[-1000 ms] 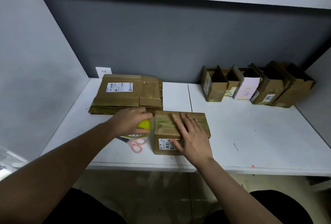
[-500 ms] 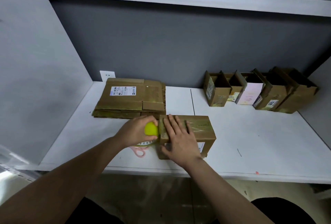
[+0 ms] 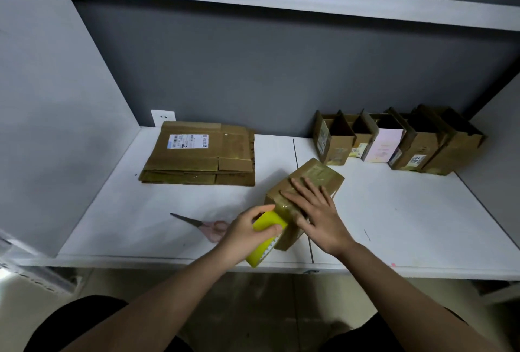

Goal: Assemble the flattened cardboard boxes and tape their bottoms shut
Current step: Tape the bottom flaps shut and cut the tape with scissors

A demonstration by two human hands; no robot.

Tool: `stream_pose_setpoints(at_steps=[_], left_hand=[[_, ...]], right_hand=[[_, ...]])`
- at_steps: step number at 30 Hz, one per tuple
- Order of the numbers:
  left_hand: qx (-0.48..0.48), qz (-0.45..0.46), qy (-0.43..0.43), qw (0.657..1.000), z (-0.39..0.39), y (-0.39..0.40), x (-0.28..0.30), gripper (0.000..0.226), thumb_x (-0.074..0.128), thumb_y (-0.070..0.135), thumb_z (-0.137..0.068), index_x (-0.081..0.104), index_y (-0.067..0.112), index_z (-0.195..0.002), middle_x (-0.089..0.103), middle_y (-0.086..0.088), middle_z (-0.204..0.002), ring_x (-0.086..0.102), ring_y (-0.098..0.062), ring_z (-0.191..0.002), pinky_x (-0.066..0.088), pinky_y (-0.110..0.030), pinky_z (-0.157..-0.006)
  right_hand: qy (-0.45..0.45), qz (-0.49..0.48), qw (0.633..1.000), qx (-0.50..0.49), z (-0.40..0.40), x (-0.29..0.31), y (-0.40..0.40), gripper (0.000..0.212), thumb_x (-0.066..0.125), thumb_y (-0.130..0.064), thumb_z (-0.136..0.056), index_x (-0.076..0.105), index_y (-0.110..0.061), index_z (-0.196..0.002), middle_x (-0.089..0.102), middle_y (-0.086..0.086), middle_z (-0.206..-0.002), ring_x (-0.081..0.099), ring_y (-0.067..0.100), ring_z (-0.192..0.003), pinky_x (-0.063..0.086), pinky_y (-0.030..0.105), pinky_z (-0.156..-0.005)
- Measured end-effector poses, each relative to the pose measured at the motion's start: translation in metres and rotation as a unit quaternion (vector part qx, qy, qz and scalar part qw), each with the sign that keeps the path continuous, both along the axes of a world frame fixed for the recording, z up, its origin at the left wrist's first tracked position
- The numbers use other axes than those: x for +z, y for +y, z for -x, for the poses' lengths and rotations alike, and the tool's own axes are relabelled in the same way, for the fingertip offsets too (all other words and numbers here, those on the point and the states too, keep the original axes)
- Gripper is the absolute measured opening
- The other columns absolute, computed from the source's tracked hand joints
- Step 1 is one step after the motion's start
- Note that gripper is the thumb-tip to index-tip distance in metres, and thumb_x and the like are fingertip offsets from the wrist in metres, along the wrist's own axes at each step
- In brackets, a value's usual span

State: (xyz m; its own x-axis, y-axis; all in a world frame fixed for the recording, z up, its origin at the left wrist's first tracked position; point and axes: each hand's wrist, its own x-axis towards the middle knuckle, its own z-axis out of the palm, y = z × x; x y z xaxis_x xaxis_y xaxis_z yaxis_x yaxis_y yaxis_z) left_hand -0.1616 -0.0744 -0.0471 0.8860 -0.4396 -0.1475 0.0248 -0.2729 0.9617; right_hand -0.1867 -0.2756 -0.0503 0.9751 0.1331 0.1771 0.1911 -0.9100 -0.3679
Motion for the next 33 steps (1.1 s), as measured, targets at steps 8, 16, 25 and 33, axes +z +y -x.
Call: stream_pose_setpoints(at_steps=[8, 16, 25, 33], left_hand=[[0.036, 0.07, 0.084, 0.993, 0.01, -0.005, 0.0, 0.035, 0.057, 0.011, -0.093, 0.051, 0.02, -0.127, 0.062, -0.004, -0.115, 0.065, -0.007, -0.087, 0.052, -0.017, -0.07], [0.005, -0.095, -0.007, 0.995, -0.002, -0.006, 0.0, 0.033, 0.06, 0.033, -0.091, 0.062, 0.02, -0.121, 0.07, -0.003, -0.094, 0.071, -0.017, -0.067, 0.06, -0.033, -0.067], [0.041, -0.047, 0.094, 0.994, -0.001, -0.01, -0.015, 0.012, 0.054, 0.013, -0.095, 0.061, 0.009, -0.104, 0.061, -0.004, -0.077, 0.062, -0.002, -0.054, 0.051, -0.019, -0.055], [0.06, -0.036, 0.078, 0.994, -0.004, -0.013, -0.031, 0.038, 0.057, 0.021, -0.094, 0.053, 0.015, -0.131, 0.061, -0.006, -0.122, 0.059, -0.021, -0.108, 0.05, -0.033, -0.094]], right_hand=[[-0.008, 0.056, 0.997, -0.061, -0.007, -0.01, 0.01, 0.077, 0.001, -0.073, -0.085, 0.021, -0.037, -0.15, 0.01, -0.014, -0.159, -0.005, 0.007, -0.146, -0.009, 0.032, -0.117], [-0.019, 0.074, 0.995, -0.063, -0.008, -0.011, 0.012, 0.069, 0.006, -0.064, -0.091, 0.023, -0.034, -0.15, 0.014, -0.012, -0.159, 0.0, 0.011, -0.148, -0.007, 0.03, -0.117], [-0.038, 0.054, 0.994, -0.089, -0.015, -0.009, 0.021, 0.068, 0.018, -0.057, -0.087, 0.041, -0.028, -0.144, 0.031, -0.005, -0.155, 0.016, 0.017, -0.147, 0.004, 0.039, -0.119], [-0.117, 0.059, 0.982, -0.14, -0.023, -0.025, 0.036, 0.05, 0.036, -0.048, -0.094, 0.058, -0.022, -0.131, 0.055, 0.003, -0.138, 0.045, 0.031, -0.133, 0.034, 0.047, -0.11]])
